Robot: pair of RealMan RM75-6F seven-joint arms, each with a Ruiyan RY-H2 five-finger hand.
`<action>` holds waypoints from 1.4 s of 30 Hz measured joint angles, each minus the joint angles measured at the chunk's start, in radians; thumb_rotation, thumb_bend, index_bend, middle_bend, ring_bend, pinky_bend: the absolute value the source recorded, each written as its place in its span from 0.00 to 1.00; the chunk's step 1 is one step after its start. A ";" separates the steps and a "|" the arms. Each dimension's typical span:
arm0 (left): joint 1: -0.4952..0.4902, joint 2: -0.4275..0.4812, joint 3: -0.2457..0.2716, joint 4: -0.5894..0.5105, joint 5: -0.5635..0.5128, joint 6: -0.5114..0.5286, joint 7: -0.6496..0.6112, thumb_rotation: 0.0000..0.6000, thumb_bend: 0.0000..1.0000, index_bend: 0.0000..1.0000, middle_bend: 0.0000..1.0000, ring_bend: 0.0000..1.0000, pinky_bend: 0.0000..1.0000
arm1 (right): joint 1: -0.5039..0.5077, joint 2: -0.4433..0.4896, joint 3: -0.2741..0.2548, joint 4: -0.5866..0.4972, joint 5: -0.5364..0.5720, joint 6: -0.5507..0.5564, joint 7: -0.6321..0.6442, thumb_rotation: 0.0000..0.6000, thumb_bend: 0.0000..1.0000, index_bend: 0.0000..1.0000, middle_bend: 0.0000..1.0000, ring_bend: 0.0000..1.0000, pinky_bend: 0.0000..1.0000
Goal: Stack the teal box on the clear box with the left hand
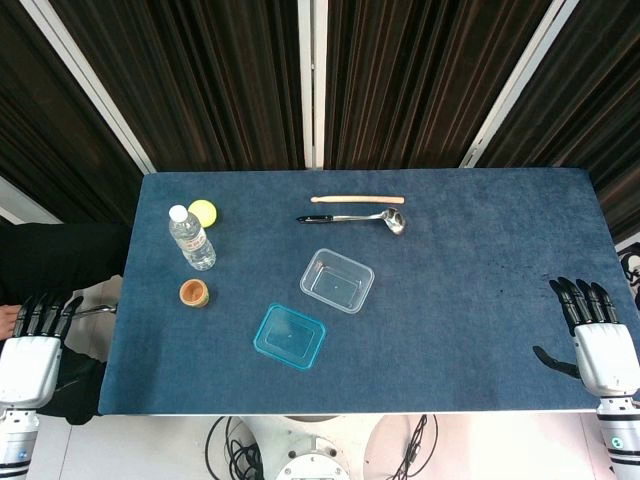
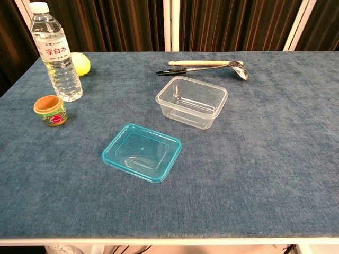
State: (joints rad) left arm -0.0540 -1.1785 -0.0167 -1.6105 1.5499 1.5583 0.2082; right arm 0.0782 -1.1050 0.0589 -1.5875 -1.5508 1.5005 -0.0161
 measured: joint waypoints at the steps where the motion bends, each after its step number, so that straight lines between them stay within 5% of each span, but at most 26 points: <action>1: 0.000 -0.003 0.001 0.002 -0.002 -0.004 0.000 1.00 0.00 0.11 0.08 0.01 0.04 | 0.003 0.001 0.000 -0.003 -0.001 -0.004 -0.002 1.00 0.06 0.00 0.07 0.00 0.00; 19: -0.083 0.012 -0.020 -0.057 0.039 -0.085 0.056 1.00 0.00 0.11 0.08 0.01 0.06 | 0.001 0.001 0.014 -0.001 -0.003 0.031 0.023 1.00 0.06 0.00 0.07 0.00 0.00; 28: -0.297 0.027 -0.065 -0.166 0.070 -0.383 0.114 1.00 0.00 0.11 0.08 0.01 0.07 | 0.004 0.030 0.017 -0.036 -0.032 0.049 -0.003 1.00 0.06 0.00 0.07 0.00 0.00; 35: -0.494 -0.052 -0.118 -0.206 -0.146 -0.669 0.305 1.00 0.00 0.09 0.06 0.00 0.05 | -0.002 0.034 0.012 -0.052 -0.039 0.059 -0.022 1.00 0.06 0.00 0.06 0.00 0.00; 42: -0.622 -0.153 -0.124 -0.237 -0.453 -0.738 0.533 1.00 0.00 0.05 0.02 0.00 0.03 | -0.009 0.035 0.013 -0.056 -0.035 0.068 -0.024 1.00 0.06 0.00 0.06 0.00 0.00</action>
State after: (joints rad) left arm -0.6759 -1.3311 -0.1405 -1.8480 1.0968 0.8207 0.7408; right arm 0.0692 -1.0697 0.0717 -1.6432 -1.5853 1.5687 -0.0399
